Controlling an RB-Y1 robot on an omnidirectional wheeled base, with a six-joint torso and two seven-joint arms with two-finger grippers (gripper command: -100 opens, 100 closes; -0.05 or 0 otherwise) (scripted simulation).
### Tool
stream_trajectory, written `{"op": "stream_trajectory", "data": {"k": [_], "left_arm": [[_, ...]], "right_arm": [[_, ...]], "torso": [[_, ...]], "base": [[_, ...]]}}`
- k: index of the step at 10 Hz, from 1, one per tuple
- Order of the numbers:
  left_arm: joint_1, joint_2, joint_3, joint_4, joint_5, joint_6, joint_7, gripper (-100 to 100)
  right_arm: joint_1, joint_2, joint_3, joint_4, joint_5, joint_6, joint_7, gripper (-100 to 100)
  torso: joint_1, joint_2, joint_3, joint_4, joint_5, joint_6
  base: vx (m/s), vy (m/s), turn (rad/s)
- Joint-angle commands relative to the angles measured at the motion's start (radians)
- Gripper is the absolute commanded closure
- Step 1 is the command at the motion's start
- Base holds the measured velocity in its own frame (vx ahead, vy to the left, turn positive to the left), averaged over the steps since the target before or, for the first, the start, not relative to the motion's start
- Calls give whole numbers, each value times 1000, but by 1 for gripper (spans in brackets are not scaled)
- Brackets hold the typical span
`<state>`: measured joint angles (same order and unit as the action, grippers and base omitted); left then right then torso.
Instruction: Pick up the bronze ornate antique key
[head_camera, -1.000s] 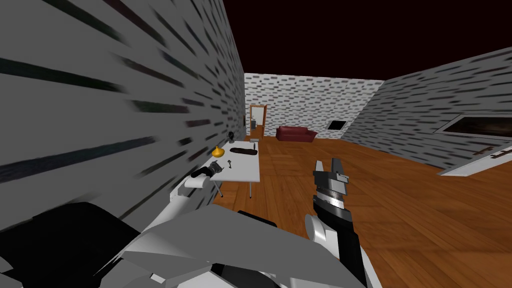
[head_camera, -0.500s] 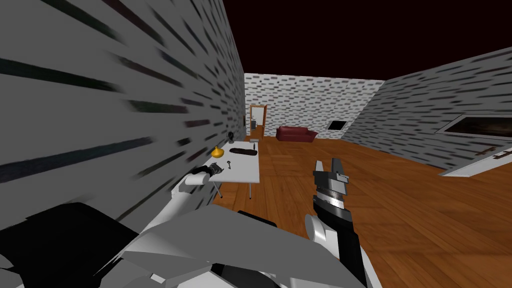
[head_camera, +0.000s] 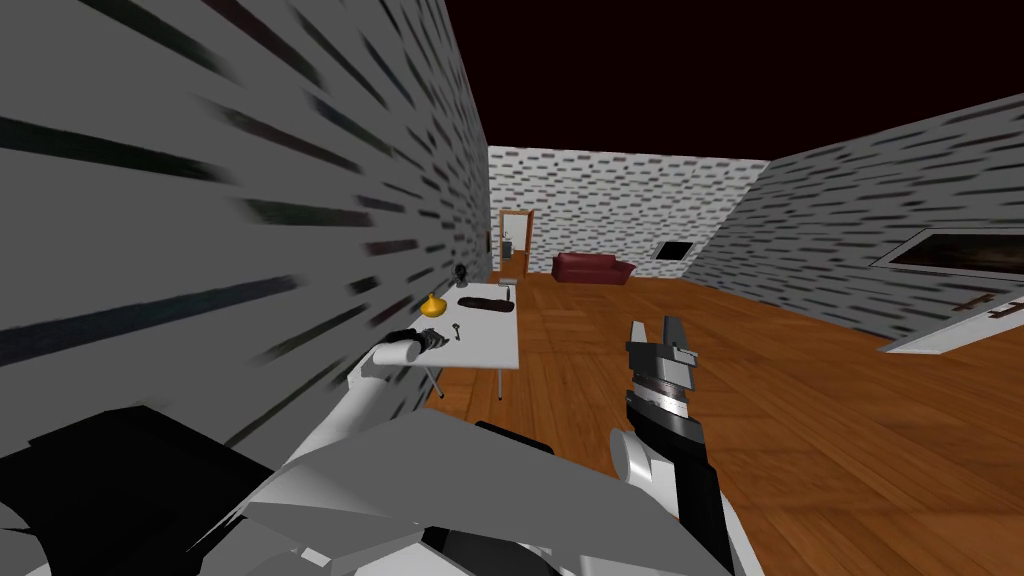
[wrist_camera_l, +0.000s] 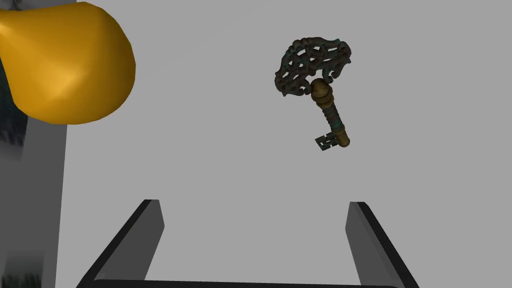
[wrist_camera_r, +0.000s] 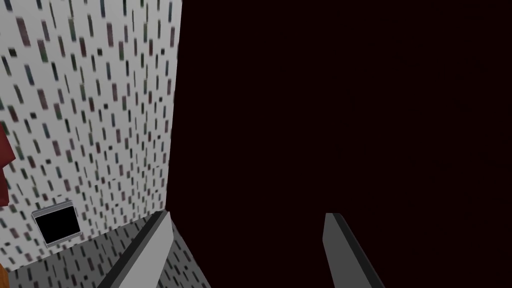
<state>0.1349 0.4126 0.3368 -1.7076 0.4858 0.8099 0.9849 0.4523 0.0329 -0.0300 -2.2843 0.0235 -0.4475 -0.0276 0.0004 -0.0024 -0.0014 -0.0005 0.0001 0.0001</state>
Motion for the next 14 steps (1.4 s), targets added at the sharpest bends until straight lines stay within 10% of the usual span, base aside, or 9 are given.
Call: {"op": "stream_trajectory", "data": {"k": [1, 11, 12, 13, 14], "left_arm": [[-30, -3, 11, 30, 27, 50, 36, -100], [-146, -21, 50, 129, 145, 231, 166, -100], [-148, -22, 50, 130, 146, 235, 169, 0], [-152, -37, 46, 161, 139, 205, 150, -100], [-155, -45, 44, 177, 136, 190, 141, -100]], "right_arm": [[0, 0, 0, 0, 0, 0, 0, 0], [0, 0, 0, 0, 0, 0, 0, 0], [0, 0, 0, 0, 0, 0, 0, 0], [0, 0, 0, 0, 0, 0, 0, 0], [0, 0, 0, 0, 0, 0, 0, 0]], "torso": [[0, 0, 0, 0, 0, 0], [0, 0, 0, 0, 0, 0], [0, 1, 0, 0, 0, 0], [0, 2, 1, 0, 0, 0], [0, 0, 0, 0, 0, 0]], "base": [[46, 2, -9], [45, 12, -11], [0, 0, 0], [38, 15, -2], [67, 18, -7]]}}
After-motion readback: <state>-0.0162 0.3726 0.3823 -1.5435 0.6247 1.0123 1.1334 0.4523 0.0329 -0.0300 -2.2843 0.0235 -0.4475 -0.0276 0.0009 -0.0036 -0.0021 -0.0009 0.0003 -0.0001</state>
